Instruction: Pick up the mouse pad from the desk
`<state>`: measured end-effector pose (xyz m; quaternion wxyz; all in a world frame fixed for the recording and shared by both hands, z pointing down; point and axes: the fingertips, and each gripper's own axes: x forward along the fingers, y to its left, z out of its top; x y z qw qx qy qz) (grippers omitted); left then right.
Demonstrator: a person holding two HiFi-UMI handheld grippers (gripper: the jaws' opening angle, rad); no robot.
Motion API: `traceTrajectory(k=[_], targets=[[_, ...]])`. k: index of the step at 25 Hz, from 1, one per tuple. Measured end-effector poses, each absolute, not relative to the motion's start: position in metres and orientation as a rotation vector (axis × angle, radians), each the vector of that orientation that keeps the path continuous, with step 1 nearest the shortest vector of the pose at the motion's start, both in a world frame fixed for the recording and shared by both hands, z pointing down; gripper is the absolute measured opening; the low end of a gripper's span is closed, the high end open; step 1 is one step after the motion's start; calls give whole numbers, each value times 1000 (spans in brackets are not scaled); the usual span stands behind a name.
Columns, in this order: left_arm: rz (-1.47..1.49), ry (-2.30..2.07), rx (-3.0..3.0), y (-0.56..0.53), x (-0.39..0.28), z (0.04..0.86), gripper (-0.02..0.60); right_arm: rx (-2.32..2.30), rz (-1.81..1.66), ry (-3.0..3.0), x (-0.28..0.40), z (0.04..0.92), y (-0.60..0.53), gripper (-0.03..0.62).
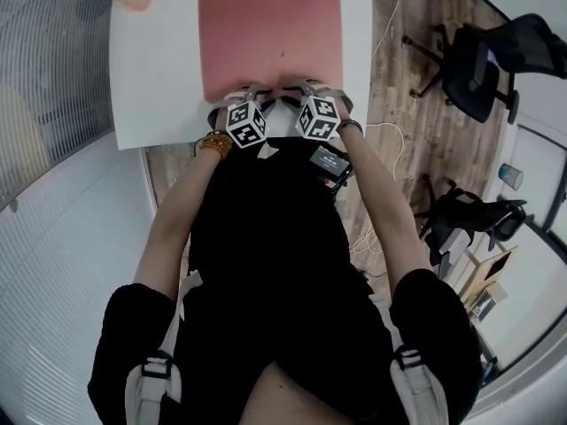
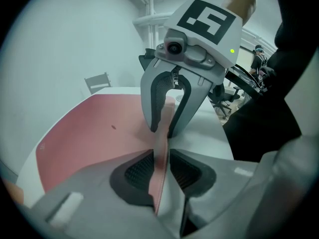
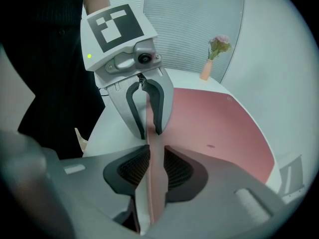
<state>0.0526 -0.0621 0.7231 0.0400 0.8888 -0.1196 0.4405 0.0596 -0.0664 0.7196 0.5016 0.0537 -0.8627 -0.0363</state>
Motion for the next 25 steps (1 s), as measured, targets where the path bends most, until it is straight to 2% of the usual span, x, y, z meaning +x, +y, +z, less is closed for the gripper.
traceTrajectory(k=[11,18,22,23,25], targets=[[1362,-370,2737,-63,55,721,97,200,-42,-2113,62,713,-73,121],[1346,-373,2722,-71,75,719,112,216,9,-2121,63,714,-82,118],[1384,-384,2722,-73,76,722,94,278,2,-2110,67,714,-93,117],[1393,-379,2730,-73,76,721,95,318,-1,-2102,71,714,-99,24],[1394,-365,2738,-72,77,720,58,376,33,-2106,80,712,-109,39]])
